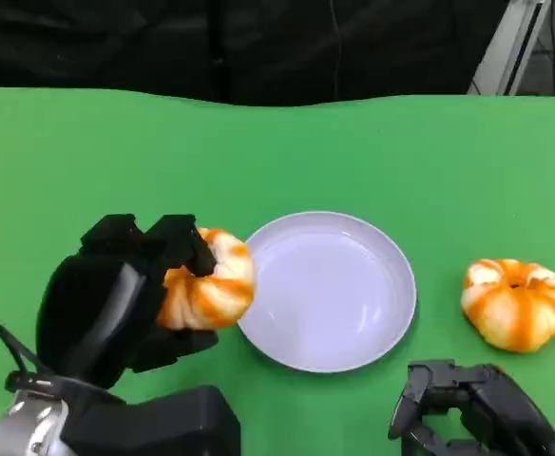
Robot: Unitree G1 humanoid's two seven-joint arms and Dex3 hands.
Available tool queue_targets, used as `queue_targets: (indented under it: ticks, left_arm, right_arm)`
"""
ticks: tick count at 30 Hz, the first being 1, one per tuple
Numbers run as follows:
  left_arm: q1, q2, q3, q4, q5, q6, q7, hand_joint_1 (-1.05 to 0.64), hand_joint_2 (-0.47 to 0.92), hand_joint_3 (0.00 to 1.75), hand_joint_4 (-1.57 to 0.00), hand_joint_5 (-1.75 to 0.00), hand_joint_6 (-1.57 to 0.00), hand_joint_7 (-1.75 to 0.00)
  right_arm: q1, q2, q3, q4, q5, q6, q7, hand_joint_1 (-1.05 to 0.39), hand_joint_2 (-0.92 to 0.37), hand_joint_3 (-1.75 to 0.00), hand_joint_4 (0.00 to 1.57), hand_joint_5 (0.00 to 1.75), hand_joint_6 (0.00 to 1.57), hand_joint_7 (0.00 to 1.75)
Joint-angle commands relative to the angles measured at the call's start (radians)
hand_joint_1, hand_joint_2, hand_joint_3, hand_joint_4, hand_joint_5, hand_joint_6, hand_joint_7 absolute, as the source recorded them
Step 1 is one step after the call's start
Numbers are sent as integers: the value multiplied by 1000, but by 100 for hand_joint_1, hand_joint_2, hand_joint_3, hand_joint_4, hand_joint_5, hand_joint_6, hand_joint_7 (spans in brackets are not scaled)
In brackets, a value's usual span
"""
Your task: Grasp the bread from the table and place it into the plate.
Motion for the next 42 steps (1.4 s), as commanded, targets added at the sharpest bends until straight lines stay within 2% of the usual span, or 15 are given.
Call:
queue_targets:
  ticks: [1, 11, 28, 32, 42]
  left_arm:
    - [-33, -11, -7, 18, 5, -7, -16, -8, 79, 0, -64, -175, -50, -175]
    - [-105, -48, -38, 81, -1, -48, -13, -8, 78, 0, -63, -175, -51, -175]
    - [-114, -68, -44, 84, 14, -52, -15, -7, 77, 0, -65, -175, -51, -175]
    - [-163, -97, -91, 177, -6, -93, -16, -8, 78, 0, -62, -175, -49, -175]
    - [-202, -118, -116, 273, -3, -150, 19, -4, 78, 0, -63, -175, -51, -175]
  right_arm:
    - [2, -4, -3, 10, -1, -11, -11, -10, -65, -91, 84, 144, 86, 116]
    - [4, -3, 2, 3, -17, -16, -28, -10, -65, -91, 84, 145, 86, 117]
    - [7, -4, 7, -1, -13, -10, -33, -10, -64, -93, 85, 144, 87, 116]
    - [5, -2, 9, 6, -17, -19, -35, -10, -64, -94, 85, 142, 88, 115]
    - [9, -1, 14, -3, -27, -15, -49, -12, -61, -98, 86, 141, 89, 114]
